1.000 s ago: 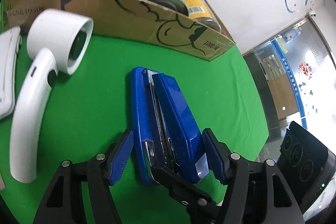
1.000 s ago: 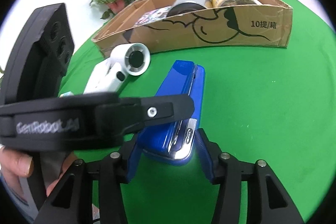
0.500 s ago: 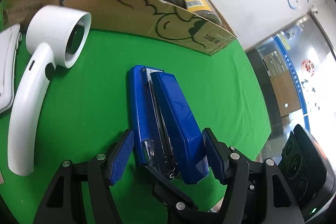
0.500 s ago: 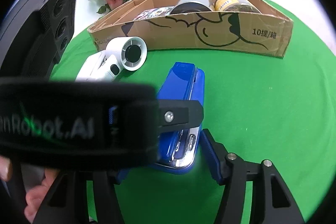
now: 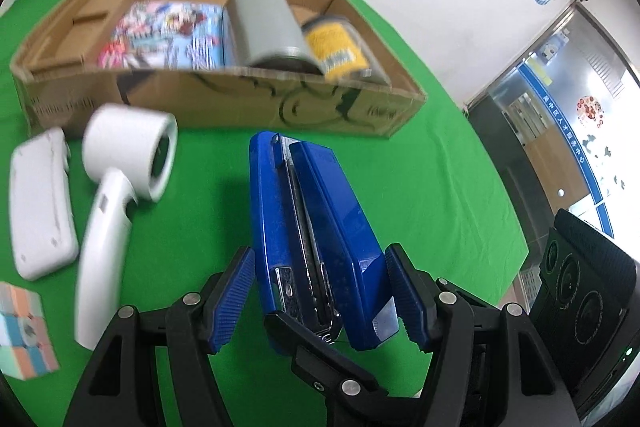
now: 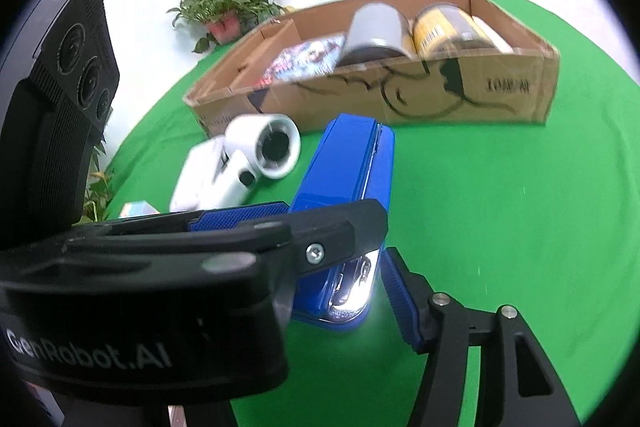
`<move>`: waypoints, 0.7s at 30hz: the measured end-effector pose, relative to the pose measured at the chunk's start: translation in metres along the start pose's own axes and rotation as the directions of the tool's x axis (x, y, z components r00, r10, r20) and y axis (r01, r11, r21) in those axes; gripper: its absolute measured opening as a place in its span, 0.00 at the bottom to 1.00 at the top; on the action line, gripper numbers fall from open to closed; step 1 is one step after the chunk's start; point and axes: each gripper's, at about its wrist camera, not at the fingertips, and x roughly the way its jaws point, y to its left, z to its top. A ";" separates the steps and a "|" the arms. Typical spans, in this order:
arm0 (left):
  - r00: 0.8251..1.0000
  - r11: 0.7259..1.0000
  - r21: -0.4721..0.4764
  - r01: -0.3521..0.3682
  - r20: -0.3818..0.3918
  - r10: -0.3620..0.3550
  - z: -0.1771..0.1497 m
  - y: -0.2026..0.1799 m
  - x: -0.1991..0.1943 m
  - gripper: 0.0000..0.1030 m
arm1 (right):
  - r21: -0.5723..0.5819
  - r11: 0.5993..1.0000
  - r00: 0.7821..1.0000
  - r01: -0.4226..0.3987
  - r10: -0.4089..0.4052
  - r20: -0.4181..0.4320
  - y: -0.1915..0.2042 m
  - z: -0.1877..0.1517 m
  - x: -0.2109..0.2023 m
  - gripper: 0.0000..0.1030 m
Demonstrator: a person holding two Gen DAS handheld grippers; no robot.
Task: Organize rigid objects
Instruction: 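Carry the blue stapler with both grippers over the box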
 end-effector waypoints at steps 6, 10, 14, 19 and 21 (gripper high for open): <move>0.996 1.000 0.003 -0.007 0.083 0.007 0.028 0.008 -0.033 0.62 | -0.051 0.999 0.999 -0.008 0.010 0.044 0.023 0.034 -0.003 0.57; 0.992 1.000 0.001 -0.011 0.128 0.011 0.051 0.018 -0.054 0.62 | -0.091 0.996 0.997 -0.013 0.019 0.070 0.040 0.061 0.000 0.57; 0.986 1.000 -0.008 -0.018 0.166 0.019 0.083 0.037 -0.074 0.62 | -0.131 0.991 0.996 -0.019 0.031 0.088 0.057 0.090 0.009 0.57; 0.985 0.999 -0.019 -0.026 0.172 0.029 0.121 0.066 -0.082 0.62 | -0.148 0.989 0.996 -0.027 0.040 0.080 0.066 0.122 0.032 0.57; 0.986 0.999 -0.036 -0.012 0.166 0.017 0.136 0.080 -0.082 0.62 | -0.156 0.987 0.997 -0.024 0.035 0.074 0.069 0.137 0.045 0.57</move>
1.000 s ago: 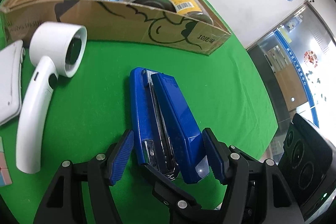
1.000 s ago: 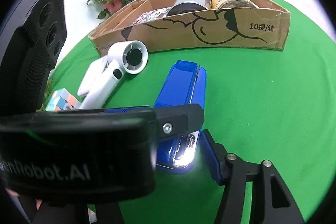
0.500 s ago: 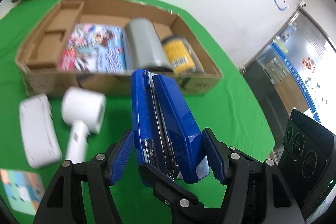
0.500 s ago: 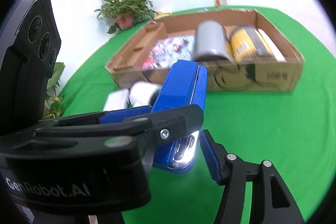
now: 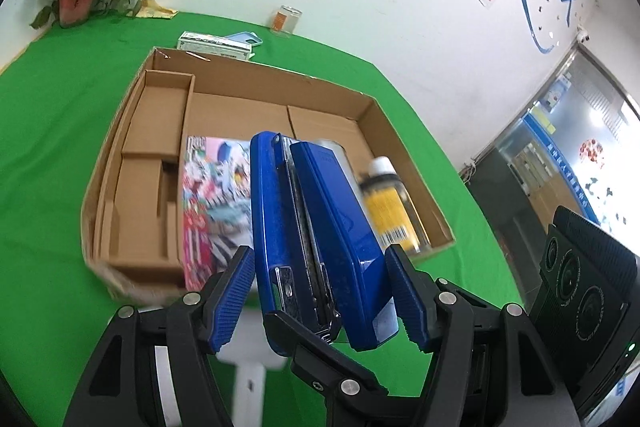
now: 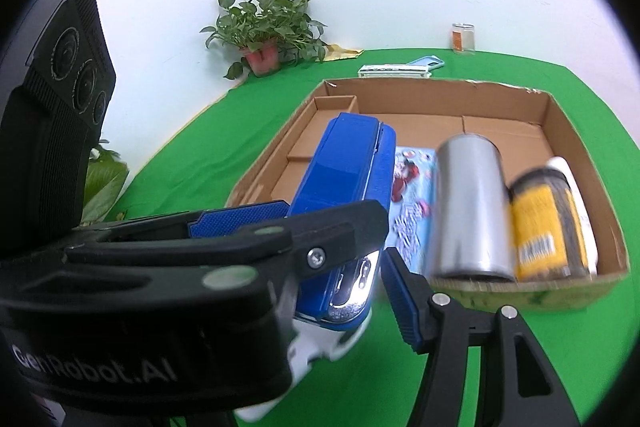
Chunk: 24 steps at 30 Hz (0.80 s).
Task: Organize rigid objects
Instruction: 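Carry the blue stapler with both grippers over the box, then lower the stapler onto the game box and open both grippers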
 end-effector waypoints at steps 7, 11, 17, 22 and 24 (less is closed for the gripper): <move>0.998 0.999 -0.041 -0.024 -0.056 0.022 0.033 0.042 0.034 0.62 | 0.010 1.000 0.998 -0.014 0.014 -0.069 -0.009 0.023 0.048 0.57; 0.995 0.997 -0.059 -0.053 -0.092 0.047 0.037 0.060 0.055 0.62 | 0.043 0.998 0.992 -0.034 0.039 -0.120 -0.017 0.027 0.076 0.57; 0.988 0.995 -0.063 -0.073 -0.141 0.064 0.034 0.079 0.075 0.62 | 0.089 0.994 0.985 -0.056 0.069 -0.155 -0.022 0.026 0.101 0.58; 0.991 0.997 -0.057 -0.045 -0.125 0.037 0.035 0.083 0.069 0.60 | 0.149 0.986 0.975 -0.068 0.098 -0.198 -0.028 0.016 0.110 0.61; 0.995 0.998 -0.050 -0.050 -0.084 0.045 0.036 0.084 0.056 0.60 | 0.148 0.982 0.971 -0.115 0.143 -0.190 -0.027 0.015 0.104 0.63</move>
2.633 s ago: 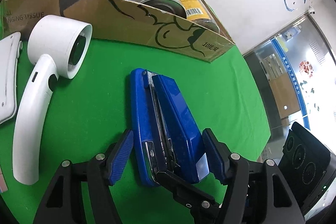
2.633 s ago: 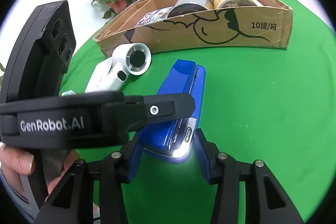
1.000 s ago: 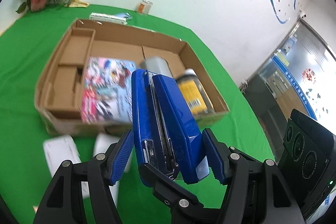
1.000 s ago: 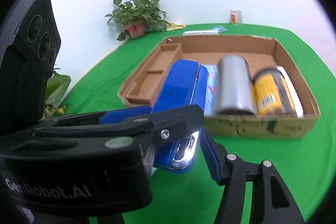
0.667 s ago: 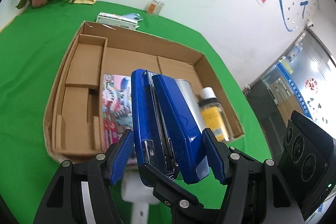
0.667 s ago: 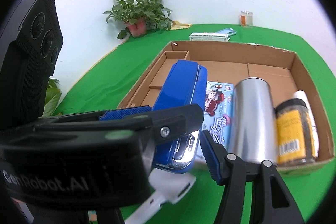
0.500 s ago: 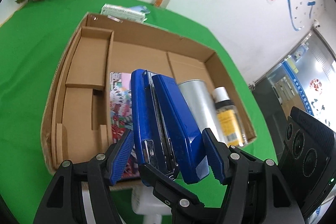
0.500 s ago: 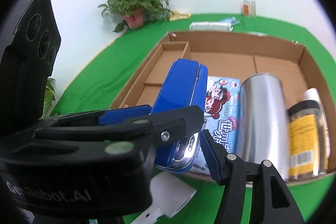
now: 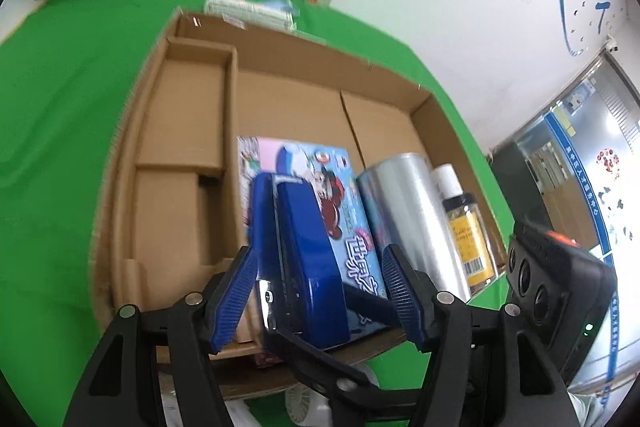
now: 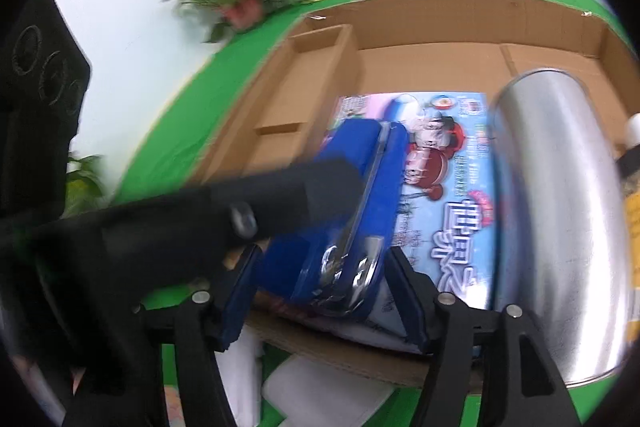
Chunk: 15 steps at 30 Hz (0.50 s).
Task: Organize rigid objects
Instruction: 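Lower the stapler onto the game box and open both grippers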
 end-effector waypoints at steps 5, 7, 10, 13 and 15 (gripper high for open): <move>0.997 0.999 -0.033 0.000 0.074 0.002 -0.004 0.010 -0.031 0.64 | 0.003 1.000 0.999 -0.023 0.023 0.035 -0.002 -0.003 -0.012 0.62; 0.995 0.999 -0.039 -0.007 0.095 0.011 -0.010 0.013 -0.038 0.64 | 0.004 1.000 1.000 -0.009 0.009 0.008 -0.004 -0.002 -0.003 0.59; 0.995 0.999 -0.050 -0.007 0.096 0.012 -0.018 0.016 -0.044 0.64 | -0.046 0.998 0.999 0.031 -0.030 0.025 0.002 -0.002 0.000 0.57; 0.995 0.998 -0.060 -0.016 0.098 0.021 -0.029 0.021 -0.052 0.64 | -0.094 0.994 0.998 0.057 -0.055 0.025 0.006 -0.006 0.001 0.55; 0.995 0.997 -0.070 -0.014 0.102 0.021 -0.034 0.024 -0.055 0.64 | -0.111 0.993 0.999 0.049 -0.047 0.018 0.006 -0.007 0.001 0.55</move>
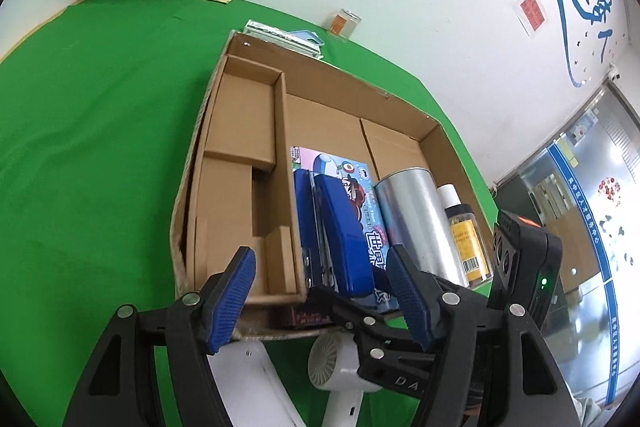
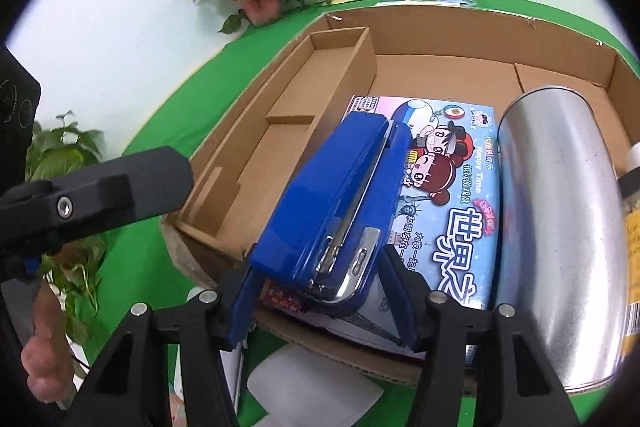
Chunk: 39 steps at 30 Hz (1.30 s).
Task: Organize rigid objects
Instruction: 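Lower the stapler onto the game box and open both grippers, then move both grippers to the white hair dryer on the table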
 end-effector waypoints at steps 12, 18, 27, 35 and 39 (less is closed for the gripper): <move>0.912 0.949 0.140 -0.281 0.348 0.219 -0.042 -0.032 -0.057 1.00 | -0.098 0.980 0.963 0.174 -0.148 0.226 0.025 -0.032 -0.062 0.88; 0.935 0.945 0.168 -0.280 0.271 0.229 -0.069 -0.041 -0.048 0.75 | -0.053 0.973 0.952 0.225 -0.208 0.223 0.019 -0.065 -0.080 0.11; 0.945 0.940 0.183 -0.290 0.212 0.250 -0.106 -0.073 -0.022 0.96 | 0.063 0.957 0.907 0.283 -0.289 0.307 0.004 -0.110 -0.122 0.99; 0.975 0.961 0.182 -0.210 -0.030 0.219 -0.141 -0.078 0.040 0.82 | 0.092 0.957 0.920 0.276 -0.291 0.262 -0.013 -0.141 -0.131 0.99; 0.972 0.960 0.207 -0.190 -0.098 0.214 -0.156 -0.087 0.068 0.69 | 0.113 0.957 0.923 0.269 -0.289 0.252 -0.023 -0.153 -0.136 0.99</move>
